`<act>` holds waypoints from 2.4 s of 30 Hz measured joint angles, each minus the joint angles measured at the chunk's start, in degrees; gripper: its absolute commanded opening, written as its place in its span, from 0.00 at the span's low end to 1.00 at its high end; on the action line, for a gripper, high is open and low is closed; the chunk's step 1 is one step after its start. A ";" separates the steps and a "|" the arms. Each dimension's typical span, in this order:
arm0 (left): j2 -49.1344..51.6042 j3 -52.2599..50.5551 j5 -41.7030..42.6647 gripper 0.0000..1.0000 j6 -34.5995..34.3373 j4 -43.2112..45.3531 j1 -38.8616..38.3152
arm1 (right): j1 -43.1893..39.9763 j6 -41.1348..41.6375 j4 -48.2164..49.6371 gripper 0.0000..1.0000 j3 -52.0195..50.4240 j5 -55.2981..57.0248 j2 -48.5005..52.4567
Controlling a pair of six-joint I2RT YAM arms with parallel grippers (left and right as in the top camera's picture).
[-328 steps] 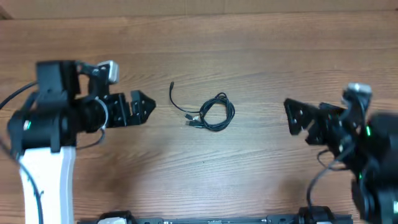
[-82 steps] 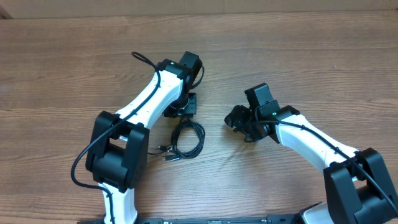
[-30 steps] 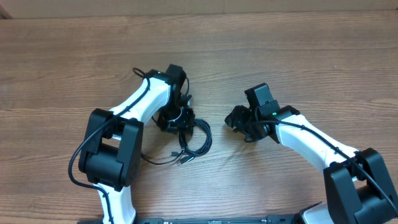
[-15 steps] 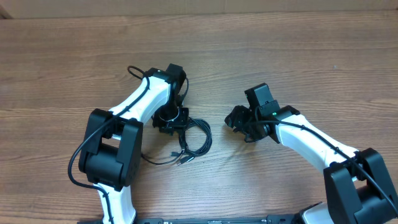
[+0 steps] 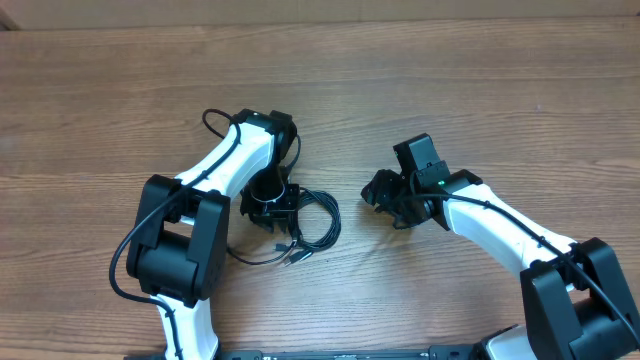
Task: Untangle cables
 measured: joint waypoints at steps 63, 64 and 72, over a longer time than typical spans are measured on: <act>0.00 -8.52 18.58 0.38 10.38 4.55 1.14 | 0.76 -8.15 2.19 0.68 0.00 -6.54 0.00; 0.00 -8.52 18.60 0.38 10.62 4.52 1.97 | 0.74 -8.33 2.19 0.67 0.00 -6.78 0.00; 0.00 -8.50 21.44 0.43 10.86 6.01 5.95 | 1.20 -9.01 7.02 0.64 -0.04 -8.20 0.02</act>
